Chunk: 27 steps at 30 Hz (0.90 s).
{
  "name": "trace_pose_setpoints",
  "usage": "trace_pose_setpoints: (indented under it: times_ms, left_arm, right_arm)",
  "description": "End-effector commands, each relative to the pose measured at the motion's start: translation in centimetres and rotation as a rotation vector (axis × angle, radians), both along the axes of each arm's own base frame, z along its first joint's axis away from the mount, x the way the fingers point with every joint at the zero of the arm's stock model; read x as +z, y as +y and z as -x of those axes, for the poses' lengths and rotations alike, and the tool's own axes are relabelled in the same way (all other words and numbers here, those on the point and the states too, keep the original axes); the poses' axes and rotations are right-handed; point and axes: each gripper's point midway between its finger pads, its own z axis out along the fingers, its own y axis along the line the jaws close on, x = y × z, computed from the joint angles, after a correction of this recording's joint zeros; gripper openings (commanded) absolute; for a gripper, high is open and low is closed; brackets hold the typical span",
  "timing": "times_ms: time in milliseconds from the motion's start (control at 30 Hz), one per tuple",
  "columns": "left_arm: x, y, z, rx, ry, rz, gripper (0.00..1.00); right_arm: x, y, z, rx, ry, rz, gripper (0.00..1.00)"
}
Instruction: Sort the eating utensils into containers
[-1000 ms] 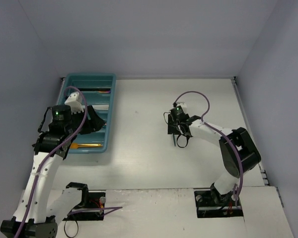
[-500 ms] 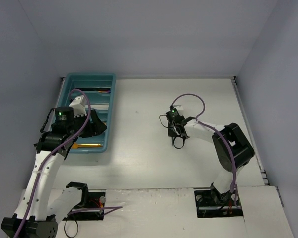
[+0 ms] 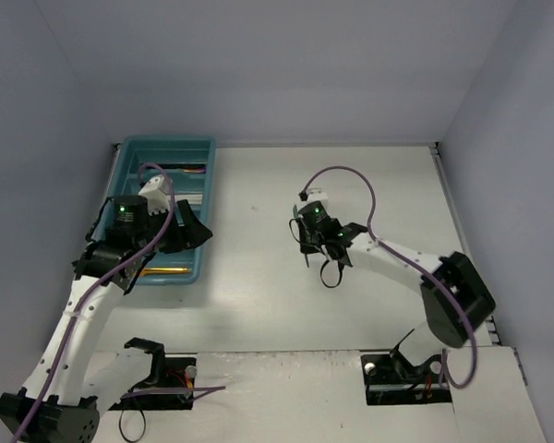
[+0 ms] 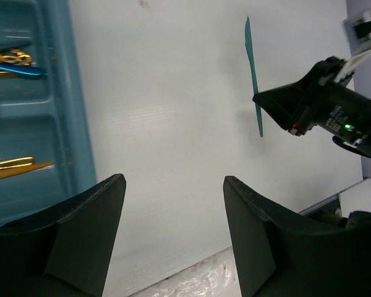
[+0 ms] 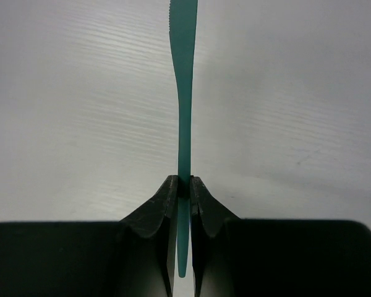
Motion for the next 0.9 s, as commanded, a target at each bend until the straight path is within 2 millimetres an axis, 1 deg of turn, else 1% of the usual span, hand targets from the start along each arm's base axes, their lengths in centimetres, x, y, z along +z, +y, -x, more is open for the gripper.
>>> trace_pose_setpoints:
  times_ms: [0,67,100,133,200,233,300,333,467,533,600,700,800,867]
  left_arm:
    - [4.9,-4.1,-2.7,0.009,-0.159,0.135,0.65]
    - [5.6,-6.1,-2.8,-0.026,-0.181,0.189,0.65]
    - [6.3,-7.0,-3.1,-0.038,-0.2,0.218,0.65]
    - [6.7,-7.5,-3.5,-0.038,-0.216,0.236,0.66]
    - [7.5,-8.9,-3.8,-0.06,-0.241,0.27,0.67]
    - [7.8,-9.8,-3.6,-0.08,-0.247,0.282,0.67]
    - [8.3,-10.8,-3.9,-0.091,-0.267,0.295,0.67]
    - [8.2,-11.1,-4.0,-0.095,-0.265,0.294,0.67]
    - [6.9,-12.0,-4.4,-0.096,-0.226,0.264,0.67]
    - [6.1,-12.4,-4.5,-0.098,-0.203,0.255,0.66]
    - [5.6,-12.8,-4.5,-0.099,-0.187,0.252,0.61]
    - [5.1,-13.2,-4.2,-0.104,-0.17,0.252,0.53]
    - [5.0,-13.3,-3.9,-0.101,-0.161,0.264,0.42]
    - [5.2,-13.2,-3.8,-0.1,-0.163,0.275,0.4]
  right_arm:
    - [10.6,4.6,0.6,0.15,-0.271,-0.219,0.0]
    - [12.6,5.8,1.7,0.203,-0.313,-0.256,0.0]
    - [13.5,6.5,2.3,0.23,-0.335,-0.275,0.0]
    - [14.3,7.2,3.0,0.259,-0.352,-0.297,0.0]
    - [15.4,8.2,3.9,0.299,-0.376,-0.331,0.0]
    - [15.9,8.6,4.2,0.31,-0.384,-0.344,0.0]
    - [16.7,9.4,4.8,0.336,-0.402,-0.375,0.0]
    - [17.0,9.7,5.1,0.346,-0.407,-0.389,0.0]
    - [17.9,10.6,6.0,0.371,-0.422,-0.442,0.0]
    - [18.0,10.8,6.2,0.376,-0.42,-0.452,0.0]
    - [18.1,10.9,6.2,0.376,-0.424,-0.46,0.0]
    - [18.1,10.9,6.2,0.374,-0.427,-0.461,0.0]
    - [17.9,10.7,6.0,0.363,-0.43,-0.456,0.0]
    - [17.6,10.5,5.8,0.347,-0.429,-0.446,0.0]
